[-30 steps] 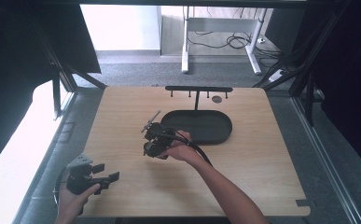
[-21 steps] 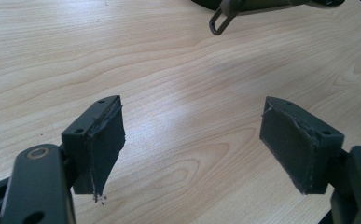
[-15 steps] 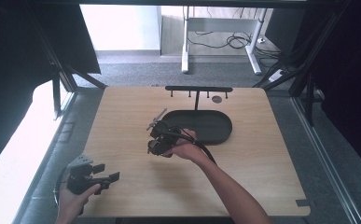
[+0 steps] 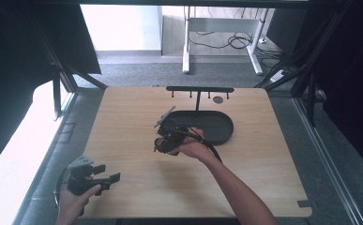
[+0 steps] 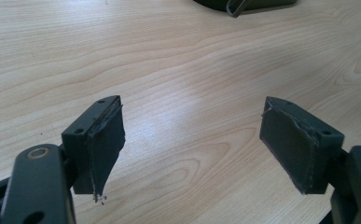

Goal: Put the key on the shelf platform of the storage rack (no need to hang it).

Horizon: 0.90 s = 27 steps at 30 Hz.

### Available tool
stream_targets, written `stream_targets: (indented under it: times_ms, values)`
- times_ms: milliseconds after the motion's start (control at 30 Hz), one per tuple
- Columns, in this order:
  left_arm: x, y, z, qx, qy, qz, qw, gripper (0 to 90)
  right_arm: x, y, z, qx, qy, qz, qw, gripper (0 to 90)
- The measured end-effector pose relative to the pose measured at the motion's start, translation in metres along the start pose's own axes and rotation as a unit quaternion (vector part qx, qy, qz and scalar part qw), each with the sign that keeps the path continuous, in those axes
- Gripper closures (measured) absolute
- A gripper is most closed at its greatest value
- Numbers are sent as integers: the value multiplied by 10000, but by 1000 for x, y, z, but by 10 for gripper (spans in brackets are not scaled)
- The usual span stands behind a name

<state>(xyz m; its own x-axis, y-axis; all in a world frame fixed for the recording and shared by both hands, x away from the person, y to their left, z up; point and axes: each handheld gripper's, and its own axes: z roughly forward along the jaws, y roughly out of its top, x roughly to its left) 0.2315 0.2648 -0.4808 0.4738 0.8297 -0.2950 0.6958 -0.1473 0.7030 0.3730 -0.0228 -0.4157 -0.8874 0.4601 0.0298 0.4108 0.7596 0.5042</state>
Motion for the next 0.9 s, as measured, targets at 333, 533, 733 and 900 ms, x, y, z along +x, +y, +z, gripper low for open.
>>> stream_targets:
  times_ms: [333,533,733,900]
  values:
    - [0,0,0,13,-8,17,10000,221,-11,-7,-8,-36,-110,94,9999,494]
    - [-1,0,1,23,-16,10,10000,221,-16,-11,-11,10,-151,185,9997,494]
    - [-1,0,1,15,-12,15,10000,221,-24,-14,-15,-29,-200,284,9994,494]
    - [-1,0,1,16,-13,15,10000,221,-29,-16,-19,-46,-236,340,9991,494]
